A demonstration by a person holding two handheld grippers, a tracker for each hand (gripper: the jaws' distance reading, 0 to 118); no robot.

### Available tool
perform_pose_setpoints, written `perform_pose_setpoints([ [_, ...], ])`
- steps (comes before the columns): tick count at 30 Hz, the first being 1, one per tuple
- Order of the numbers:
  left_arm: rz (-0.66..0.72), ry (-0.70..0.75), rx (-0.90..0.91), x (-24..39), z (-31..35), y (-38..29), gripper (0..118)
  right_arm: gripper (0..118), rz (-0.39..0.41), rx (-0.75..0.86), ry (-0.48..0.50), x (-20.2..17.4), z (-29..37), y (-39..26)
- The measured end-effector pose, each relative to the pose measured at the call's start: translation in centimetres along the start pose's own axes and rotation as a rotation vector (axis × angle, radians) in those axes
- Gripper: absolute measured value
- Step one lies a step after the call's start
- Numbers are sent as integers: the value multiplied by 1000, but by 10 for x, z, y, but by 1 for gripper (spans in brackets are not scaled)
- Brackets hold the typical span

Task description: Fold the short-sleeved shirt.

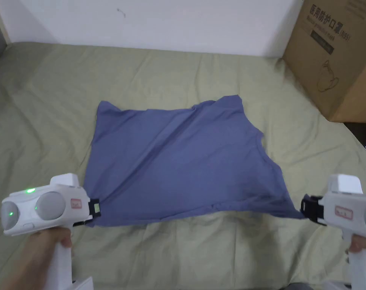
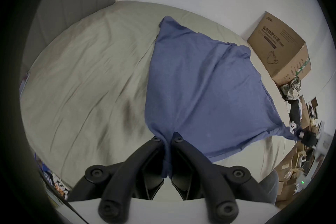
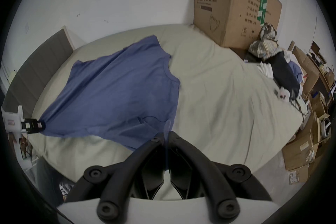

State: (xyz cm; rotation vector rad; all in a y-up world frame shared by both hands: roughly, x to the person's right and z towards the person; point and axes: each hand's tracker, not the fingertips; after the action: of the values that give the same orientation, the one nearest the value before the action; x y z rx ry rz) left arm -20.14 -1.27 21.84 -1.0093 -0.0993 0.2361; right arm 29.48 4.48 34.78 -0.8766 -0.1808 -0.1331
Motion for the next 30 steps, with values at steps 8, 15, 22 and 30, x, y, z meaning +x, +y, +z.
perform_pose_setpoints([
  [8, 58, 40, -50, -23, 25, -47, 24, 1, -37, -45, 32, 18, 31, -56],
  [15, 78, 131, 58, -43, 60, -36, 111, 109, -62, -7, 27, 28, 43, -49],
  [22, -95, 187, 424, -16, 130, -16, 111, 112, -24, 300, 0, 7, 96, -8],
  [30, -198, 155, 662, 33, 150, -39, 96, 111, 7, 576, -75, -44, 116, -3],
])
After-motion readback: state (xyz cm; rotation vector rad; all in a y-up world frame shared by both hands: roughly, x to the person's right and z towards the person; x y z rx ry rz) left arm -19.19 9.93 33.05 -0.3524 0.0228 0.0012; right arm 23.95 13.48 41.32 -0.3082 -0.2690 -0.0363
